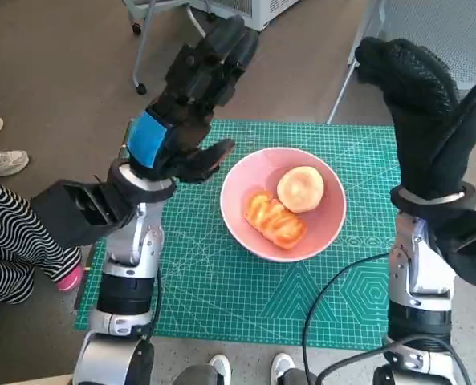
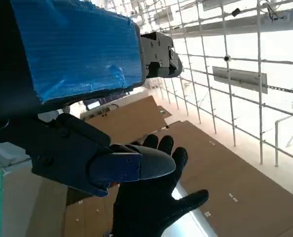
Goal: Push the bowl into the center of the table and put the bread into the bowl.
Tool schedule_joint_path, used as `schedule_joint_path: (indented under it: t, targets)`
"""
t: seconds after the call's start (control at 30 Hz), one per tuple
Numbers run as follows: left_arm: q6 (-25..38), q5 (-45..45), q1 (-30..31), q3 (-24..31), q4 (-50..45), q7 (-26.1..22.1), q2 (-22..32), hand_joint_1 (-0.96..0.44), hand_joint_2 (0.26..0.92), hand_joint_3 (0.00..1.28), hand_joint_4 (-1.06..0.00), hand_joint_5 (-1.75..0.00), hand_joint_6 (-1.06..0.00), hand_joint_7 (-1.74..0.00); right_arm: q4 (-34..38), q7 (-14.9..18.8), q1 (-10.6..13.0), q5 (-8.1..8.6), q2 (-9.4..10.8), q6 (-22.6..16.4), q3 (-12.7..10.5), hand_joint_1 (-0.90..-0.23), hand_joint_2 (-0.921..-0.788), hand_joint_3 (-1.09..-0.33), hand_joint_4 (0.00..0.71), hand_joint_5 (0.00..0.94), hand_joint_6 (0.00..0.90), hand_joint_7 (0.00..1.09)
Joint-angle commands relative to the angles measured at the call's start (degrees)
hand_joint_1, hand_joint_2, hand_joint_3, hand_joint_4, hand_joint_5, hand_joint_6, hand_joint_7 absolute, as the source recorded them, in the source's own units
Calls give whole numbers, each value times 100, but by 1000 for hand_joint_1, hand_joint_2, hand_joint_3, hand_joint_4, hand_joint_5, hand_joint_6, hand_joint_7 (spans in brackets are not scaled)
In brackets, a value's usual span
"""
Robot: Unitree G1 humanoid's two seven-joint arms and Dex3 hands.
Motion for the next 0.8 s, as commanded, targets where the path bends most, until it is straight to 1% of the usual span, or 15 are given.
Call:
schedule_joint_path:
  t: [0.03, 0.2, 0.8]
  targets:
    - [72, 19, 110, -72, -173, 53, -35, -701, 921, 472, -77, 0, 1, -390, -9, -42, 92, -103, -20, 77, 16, -685, -921, -655, 155, 2, 9, 598]
    - [109, 19, 148, -102, -210, 75, -59, -692, 921, 476, -70, 0, 1, -379, -46, -67, 119, -135, -38, 103, 18, -682, -921, -656, 157, 2, 9, 598]
    - [126, 39, 139, -162, -133, 174, -145, -672, 921, 482, -55, 0, 1, -357, -34, -47, 186, -170, -95, 157, -33, -677, -921, -660, 160, 4, 9, 597]
